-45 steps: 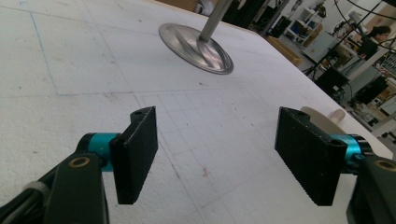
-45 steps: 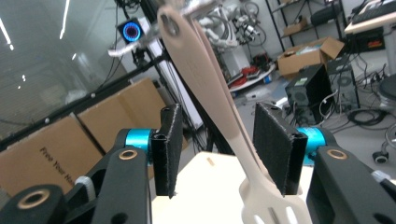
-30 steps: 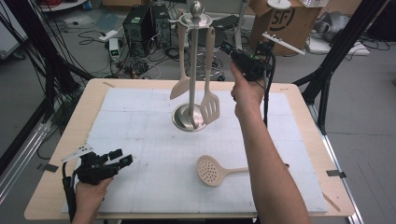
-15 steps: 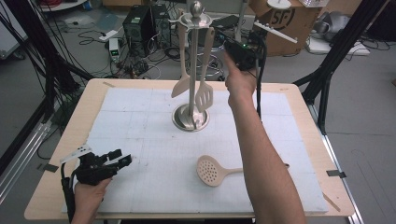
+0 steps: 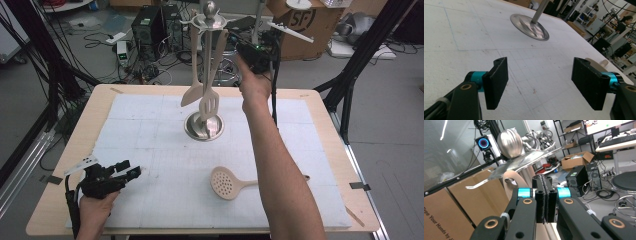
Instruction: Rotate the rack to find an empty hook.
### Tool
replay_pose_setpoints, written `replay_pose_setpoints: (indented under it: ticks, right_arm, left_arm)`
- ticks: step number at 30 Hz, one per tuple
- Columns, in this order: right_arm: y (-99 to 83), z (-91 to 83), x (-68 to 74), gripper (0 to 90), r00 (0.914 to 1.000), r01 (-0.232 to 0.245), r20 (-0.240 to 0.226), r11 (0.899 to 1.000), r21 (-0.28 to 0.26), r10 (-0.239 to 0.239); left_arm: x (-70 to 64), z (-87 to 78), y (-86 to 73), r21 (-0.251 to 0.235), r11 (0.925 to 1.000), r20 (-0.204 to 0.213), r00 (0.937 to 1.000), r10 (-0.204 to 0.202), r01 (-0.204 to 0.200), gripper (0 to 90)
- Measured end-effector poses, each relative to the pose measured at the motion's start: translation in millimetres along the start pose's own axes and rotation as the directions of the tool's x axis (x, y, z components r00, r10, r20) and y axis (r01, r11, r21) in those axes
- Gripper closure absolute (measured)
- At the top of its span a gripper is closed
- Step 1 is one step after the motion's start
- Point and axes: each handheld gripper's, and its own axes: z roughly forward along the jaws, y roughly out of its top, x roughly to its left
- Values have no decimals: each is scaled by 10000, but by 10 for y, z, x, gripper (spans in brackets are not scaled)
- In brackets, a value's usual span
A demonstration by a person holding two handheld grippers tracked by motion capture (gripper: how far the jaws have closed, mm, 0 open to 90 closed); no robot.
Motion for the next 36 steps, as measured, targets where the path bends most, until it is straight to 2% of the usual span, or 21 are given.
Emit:
replay_pose_setpoints:
  ticks: [7,16,36]
  right_arm:
    - [-13,-7,82,898,9996,59,-279,9999,100,-56]
    - [-69,39,284,898,9968,474,-660,9988,158,-462]
    - [-122,119,483,898,9933,741,-900,9972,142,-725]
  left_arm:
    - [3,4,0,21,10000,-45,10000,24,-24,279]
    - [-7,7,0,20,10000,3,10000,-35,35,281]
    - [0,2,1,5,10000,11,10000,9,-9,286]
